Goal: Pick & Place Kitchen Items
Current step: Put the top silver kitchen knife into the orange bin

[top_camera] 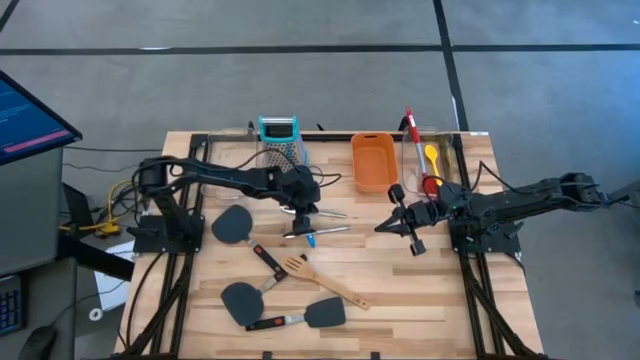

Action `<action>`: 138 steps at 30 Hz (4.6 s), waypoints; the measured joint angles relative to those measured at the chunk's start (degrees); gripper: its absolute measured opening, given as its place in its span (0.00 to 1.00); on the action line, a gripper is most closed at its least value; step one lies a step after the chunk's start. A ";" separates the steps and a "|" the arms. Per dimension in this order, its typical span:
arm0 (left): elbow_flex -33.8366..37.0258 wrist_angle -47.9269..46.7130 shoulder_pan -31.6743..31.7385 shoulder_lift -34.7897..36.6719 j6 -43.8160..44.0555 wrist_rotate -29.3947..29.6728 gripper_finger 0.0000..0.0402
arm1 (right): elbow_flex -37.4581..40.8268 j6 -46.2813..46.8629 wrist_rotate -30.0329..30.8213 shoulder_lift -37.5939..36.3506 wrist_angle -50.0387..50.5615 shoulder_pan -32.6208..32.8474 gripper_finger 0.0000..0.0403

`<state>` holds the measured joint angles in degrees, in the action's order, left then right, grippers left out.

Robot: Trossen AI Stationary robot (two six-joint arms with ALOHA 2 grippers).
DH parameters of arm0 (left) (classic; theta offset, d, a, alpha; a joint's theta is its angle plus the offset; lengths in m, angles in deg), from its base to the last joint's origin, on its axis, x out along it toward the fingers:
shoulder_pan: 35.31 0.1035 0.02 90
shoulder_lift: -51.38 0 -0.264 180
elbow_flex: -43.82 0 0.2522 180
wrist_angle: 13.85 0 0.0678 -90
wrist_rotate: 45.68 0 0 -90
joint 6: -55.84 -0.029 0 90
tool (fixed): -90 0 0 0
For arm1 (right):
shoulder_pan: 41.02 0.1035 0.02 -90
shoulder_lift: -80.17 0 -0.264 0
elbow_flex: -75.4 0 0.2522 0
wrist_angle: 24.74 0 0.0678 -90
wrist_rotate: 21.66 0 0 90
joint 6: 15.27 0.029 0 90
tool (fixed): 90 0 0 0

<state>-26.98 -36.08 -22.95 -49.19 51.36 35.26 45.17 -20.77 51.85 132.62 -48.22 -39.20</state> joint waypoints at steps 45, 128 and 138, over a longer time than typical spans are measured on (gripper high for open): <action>-16.85 -13.18 -0.09 -8.31 -5.60 -2.12 0.01 | 0.00 -0.46 0.04 0.04 1.10 0.04 0.00; -16.83 3.15 -0.07 -8.18 -5.58 -2.16 0.01 | -0.01 -0.02 2.93 0.02 4.62 -0.88 0.00; -16.83 3.83 -0.39 -8.18 -5.58 -2.16 0.01 | -0.02 -0.02 3.02 0.02 5.18 -0.83 0.00</action>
<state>-43.81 -32.25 -23.34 -57.36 45.78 33.09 45.15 -20.79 54.86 132.64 -43.03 -40.03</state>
